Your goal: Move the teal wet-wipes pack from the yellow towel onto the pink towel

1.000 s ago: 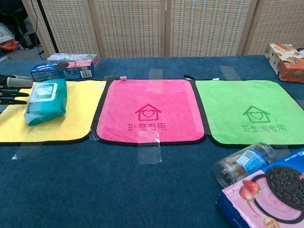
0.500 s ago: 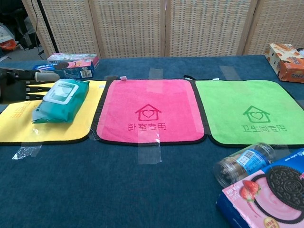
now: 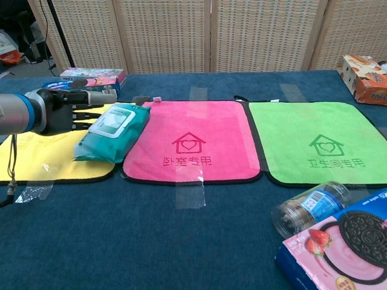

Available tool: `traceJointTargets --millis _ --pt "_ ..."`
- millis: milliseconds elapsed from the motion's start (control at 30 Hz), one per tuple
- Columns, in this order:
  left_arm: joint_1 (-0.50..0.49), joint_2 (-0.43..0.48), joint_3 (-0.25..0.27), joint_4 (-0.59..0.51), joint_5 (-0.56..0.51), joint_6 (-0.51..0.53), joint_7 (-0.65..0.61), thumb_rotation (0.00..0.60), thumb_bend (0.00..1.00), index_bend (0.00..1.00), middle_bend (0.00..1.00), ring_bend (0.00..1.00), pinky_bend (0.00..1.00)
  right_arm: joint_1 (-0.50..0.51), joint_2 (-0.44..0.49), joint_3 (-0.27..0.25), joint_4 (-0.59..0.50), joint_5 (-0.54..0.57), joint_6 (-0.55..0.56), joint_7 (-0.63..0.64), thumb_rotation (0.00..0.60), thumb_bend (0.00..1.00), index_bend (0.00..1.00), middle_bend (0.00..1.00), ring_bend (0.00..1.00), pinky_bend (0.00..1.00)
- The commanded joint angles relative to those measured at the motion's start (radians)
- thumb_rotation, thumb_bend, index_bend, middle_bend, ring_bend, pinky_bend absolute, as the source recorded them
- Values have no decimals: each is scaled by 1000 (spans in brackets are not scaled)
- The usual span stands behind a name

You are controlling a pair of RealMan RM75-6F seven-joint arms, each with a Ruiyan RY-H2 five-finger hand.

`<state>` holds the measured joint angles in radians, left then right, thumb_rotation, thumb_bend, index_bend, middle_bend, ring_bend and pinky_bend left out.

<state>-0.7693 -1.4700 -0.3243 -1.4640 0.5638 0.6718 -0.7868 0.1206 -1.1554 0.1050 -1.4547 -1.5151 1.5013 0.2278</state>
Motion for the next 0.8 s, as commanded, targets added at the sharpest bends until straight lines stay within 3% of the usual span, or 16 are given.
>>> traceJointTargets --millis 33,433,800 --pt "-34 -25 -29 -31 -76 34 68 600 155 0 0 0 0 1 0 1 1 2 -3 3 600 0 0 0 0 51" --pt "-103 -99 -84 -35 -204 71 216 600 155 0 0 0 0 7 3 5 6 19 -24 20 600 0 0 0 0 51" --pt "-154 -201 -131 38 -269 66 294 600 155 0 0 0 0 13 2 9 12 32 -40 28 600 0 0 0 0 51"
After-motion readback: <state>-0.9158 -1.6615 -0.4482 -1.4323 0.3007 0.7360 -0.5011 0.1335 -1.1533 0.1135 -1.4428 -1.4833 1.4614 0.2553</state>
